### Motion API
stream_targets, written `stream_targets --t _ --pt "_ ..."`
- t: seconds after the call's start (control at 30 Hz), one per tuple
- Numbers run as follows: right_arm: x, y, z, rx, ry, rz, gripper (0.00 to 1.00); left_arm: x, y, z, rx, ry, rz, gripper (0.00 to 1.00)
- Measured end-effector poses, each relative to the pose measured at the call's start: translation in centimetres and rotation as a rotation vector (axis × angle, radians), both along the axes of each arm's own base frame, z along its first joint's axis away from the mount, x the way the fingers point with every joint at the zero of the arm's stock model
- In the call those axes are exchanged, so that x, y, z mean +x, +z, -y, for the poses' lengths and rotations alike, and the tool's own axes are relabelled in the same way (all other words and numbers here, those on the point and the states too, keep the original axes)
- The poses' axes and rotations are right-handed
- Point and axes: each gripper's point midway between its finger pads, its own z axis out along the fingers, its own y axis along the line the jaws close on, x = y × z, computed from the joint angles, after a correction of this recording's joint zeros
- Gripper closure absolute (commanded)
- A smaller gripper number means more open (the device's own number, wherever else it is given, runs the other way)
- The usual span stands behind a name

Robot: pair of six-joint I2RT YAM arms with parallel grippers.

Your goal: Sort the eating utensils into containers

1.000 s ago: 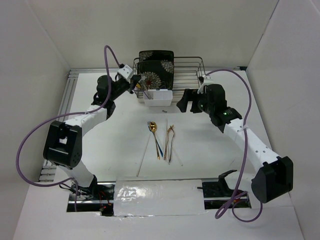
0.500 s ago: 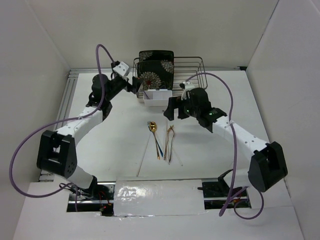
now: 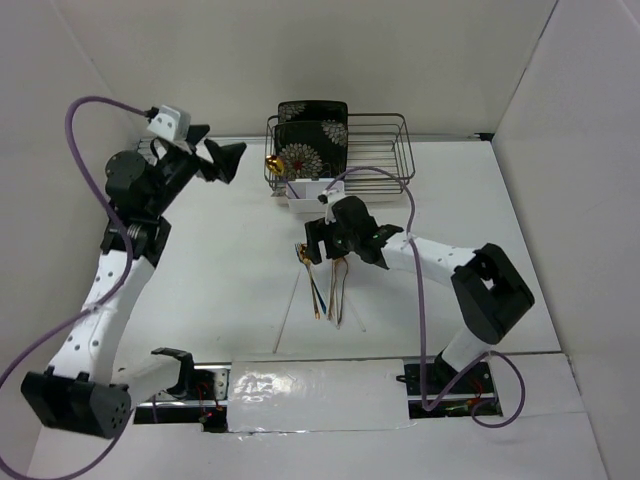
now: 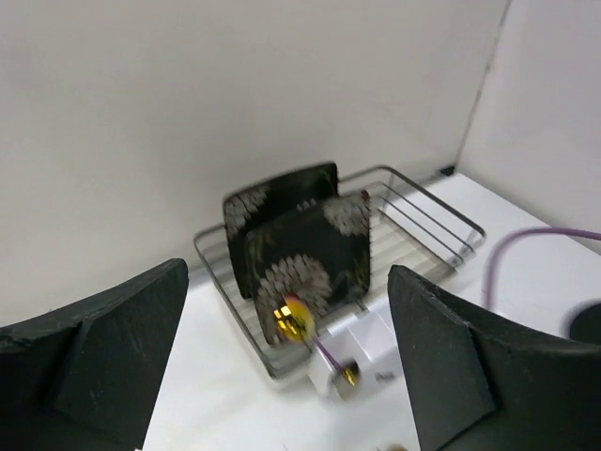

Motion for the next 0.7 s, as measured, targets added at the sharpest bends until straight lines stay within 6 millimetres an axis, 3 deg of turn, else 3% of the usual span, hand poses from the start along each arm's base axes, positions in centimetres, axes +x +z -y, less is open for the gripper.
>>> stream_targets --t 0.13,0.33,0.7 --pt "0.3 -2.6 -0.7 -0.032 0.004 -0.021 0.25 -4.1 -2.6 -0.2 -0.021 -0.022 -0.086 0.00" --pt "0.8 -5.3 -1.0 -0.069 0.023 -0.031 0.39 -8.7 -8.9 -0.5 -0.022 -0.045 -0.224 0.00" --pt "2.6 -7.3 -2.5 -0.113 0.110 0.013 0.49 -10.4 -11.9 -1.1 -0.032 -0.026 -0.345 0.00"
